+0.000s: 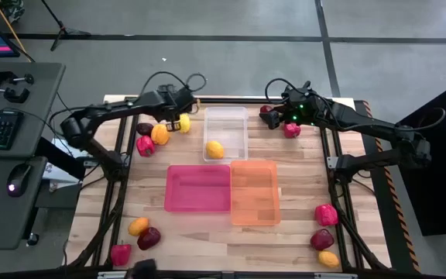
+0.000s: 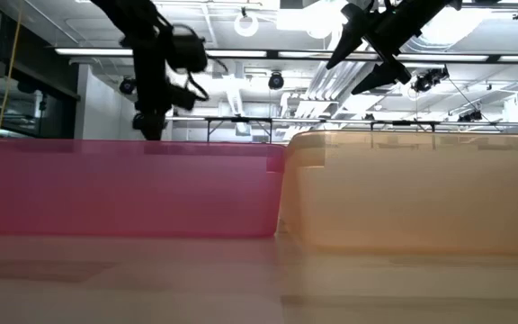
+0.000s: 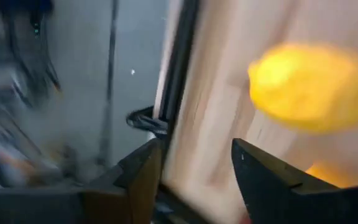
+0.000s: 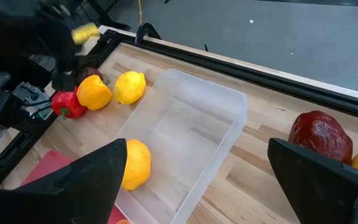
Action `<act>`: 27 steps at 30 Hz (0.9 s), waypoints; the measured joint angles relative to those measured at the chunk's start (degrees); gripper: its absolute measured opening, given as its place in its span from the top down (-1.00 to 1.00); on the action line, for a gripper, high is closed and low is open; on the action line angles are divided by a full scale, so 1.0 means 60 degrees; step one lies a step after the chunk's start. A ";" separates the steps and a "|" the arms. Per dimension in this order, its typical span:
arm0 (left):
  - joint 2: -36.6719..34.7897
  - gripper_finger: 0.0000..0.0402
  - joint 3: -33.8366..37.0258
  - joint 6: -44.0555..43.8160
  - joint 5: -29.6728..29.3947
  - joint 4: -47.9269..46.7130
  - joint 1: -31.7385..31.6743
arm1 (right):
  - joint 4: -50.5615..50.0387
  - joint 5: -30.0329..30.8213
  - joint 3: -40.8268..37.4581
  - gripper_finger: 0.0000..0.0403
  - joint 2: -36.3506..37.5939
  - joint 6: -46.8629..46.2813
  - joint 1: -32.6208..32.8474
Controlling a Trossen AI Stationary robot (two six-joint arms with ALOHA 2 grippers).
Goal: Sort produce into baskets
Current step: Put the lemon into the white bin
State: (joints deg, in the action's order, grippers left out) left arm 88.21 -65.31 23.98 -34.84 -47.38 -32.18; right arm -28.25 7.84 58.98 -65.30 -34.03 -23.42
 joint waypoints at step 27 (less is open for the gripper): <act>0.1078 -0.41 -0.0005 -1.2091 0.3355 0.0308 -0.0485 | -0.0493 0.0175 0.0000 -0.88 0.0000 0.0424 0.0000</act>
State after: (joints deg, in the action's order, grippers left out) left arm 94.68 -65.34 -48.57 -14.71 -45.53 -35.09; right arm -31.21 8.89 58.98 -65.30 -31.48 -23.42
